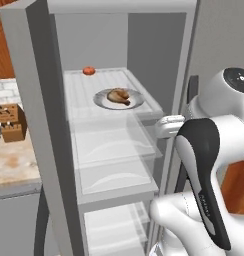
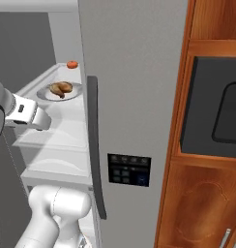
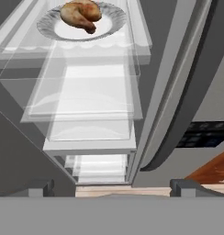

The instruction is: Retrieve the chicken drumstick from the fridge and place it on the saucepan with marinade on the stove.

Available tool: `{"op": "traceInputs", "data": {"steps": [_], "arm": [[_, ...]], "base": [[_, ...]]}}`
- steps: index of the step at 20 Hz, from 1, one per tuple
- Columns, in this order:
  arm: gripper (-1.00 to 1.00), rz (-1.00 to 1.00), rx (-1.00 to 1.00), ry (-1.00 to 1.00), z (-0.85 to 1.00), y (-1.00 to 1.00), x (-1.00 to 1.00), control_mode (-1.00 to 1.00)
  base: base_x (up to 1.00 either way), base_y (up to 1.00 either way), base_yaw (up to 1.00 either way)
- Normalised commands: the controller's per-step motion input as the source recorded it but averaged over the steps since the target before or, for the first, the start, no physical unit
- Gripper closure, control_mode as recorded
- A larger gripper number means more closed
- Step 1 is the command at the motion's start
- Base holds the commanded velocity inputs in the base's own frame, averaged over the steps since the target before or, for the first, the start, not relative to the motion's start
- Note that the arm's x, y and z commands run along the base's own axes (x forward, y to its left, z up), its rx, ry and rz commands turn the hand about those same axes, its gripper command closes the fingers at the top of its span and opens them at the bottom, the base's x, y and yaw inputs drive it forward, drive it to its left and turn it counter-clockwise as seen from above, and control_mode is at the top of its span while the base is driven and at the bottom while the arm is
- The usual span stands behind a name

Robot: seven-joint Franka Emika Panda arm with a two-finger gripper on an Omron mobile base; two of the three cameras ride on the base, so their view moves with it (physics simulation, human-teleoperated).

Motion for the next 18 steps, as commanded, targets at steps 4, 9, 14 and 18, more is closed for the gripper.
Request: {"op": "traceInputs", "data": {"steps": [4,9,14,18], "arm": [[-1.00,0.00,0.00,0.00,0.00,0.00,0.00,1.00],[-1.00,0.00,0.00,0.00,0.00,0.00,0.00,1.00],[-1.00,0.00,0.00,0.00,0.00,0.00,0.00,1.00],[-1.00,0.00,0.00,0.00,0.00,0.00,0.00,1.00]], "base": [[0.33,0.29,0.00],[0.34,0.29,0.00],[0.39,0.18,0.00],[0.39,0.09,0.00]]}}
